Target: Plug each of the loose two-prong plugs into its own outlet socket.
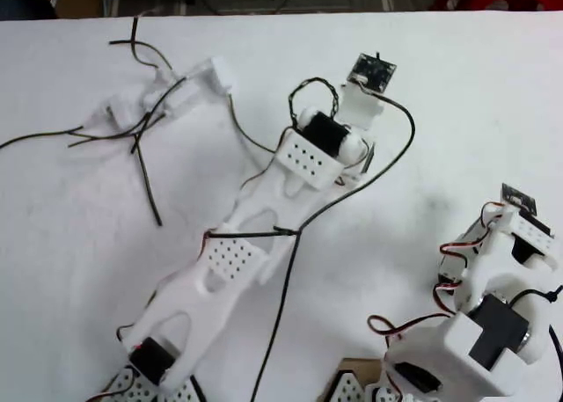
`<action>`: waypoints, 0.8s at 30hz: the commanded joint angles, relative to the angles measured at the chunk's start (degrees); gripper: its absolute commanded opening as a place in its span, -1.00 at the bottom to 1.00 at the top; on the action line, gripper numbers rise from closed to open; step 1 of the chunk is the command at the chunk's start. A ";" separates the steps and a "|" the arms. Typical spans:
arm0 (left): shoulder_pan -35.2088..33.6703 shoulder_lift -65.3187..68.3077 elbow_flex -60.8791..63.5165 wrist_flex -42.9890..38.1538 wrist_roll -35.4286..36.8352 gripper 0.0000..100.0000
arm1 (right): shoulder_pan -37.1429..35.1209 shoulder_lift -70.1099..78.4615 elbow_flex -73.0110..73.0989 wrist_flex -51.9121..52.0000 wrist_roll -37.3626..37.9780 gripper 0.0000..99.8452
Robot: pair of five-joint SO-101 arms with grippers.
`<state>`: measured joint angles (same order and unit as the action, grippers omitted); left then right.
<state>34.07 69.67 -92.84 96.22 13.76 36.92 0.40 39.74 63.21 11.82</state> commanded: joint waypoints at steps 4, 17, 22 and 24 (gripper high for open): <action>1.36 -0.57 -2.02 -0.79 -0.18 -0.95 | -0.92 -0.22 0.26 -1.45 0.00 -0.96; 1.89 3.38 -2.55 -2.11 -0.09 -0.95 | -0.92 -0.22 0.26 -1.45 0.00 -0.96; 2.15 3.38 -2.55 -2.11 0.00 -0.95 | -0.92 -0.22 0.26 -1.45 0.00 -0.96; 2.42 3.56 -2.02 -2.73 0.00 -0.95 | -0.92 -0.22 0.26 -1.45 0.00 -0.96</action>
<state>35.30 73.54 -93.89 94.90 13.85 36.92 0.40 39.74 63.21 11.82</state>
